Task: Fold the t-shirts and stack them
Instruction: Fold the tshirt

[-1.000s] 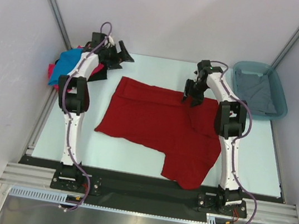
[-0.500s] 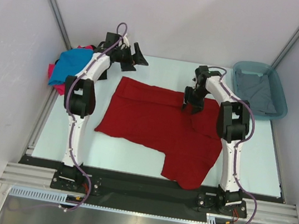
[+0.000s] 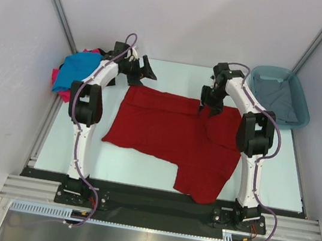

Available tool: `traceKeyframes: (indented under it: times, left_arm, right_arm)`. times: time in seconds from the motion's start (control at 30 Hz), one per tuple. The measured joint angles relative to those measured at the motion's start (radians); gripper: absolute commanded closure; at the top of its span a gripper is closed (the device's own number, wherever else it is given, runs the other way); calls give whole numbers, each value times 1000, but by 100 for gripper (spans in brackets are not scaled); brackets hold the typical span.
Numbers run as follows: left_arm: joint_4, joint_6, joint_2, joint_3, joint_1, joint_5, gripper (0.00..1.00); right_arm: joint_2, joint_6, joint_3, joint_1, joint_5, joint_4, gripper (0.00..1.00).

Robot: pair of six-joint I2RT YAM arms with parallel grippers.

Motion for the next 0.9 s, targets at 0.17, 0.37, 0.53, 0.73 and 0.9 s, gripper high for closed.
traceKeyframes:
  times: [0.17, 0.37, 0.53, 0.73, 0.9]
  left_arm:
    - [-19, 3, 0, -10, -9, -8, 0]
    - [-42, 8, 2, -10, -18, -13, 0]
    - [-92, 35, 26, -10, -20, -62, 0]
    - [-146, 61, 71, 41, -20, -117, 0]
    - [-185, 69, 114, 124, -25, -153, 0]
  right_arm:
    - [-7, 1, 97, 0, 13, -17, 40]
    - [-7, 2, 188, 0, 25, -47, 40]
    - [-7, 2, 214, -6, 34, -71, 39]
    - [-17, 3, 228, -19, 38, -98, 39]
    - [-39, 2, 230, -26, 45, -127, 39]
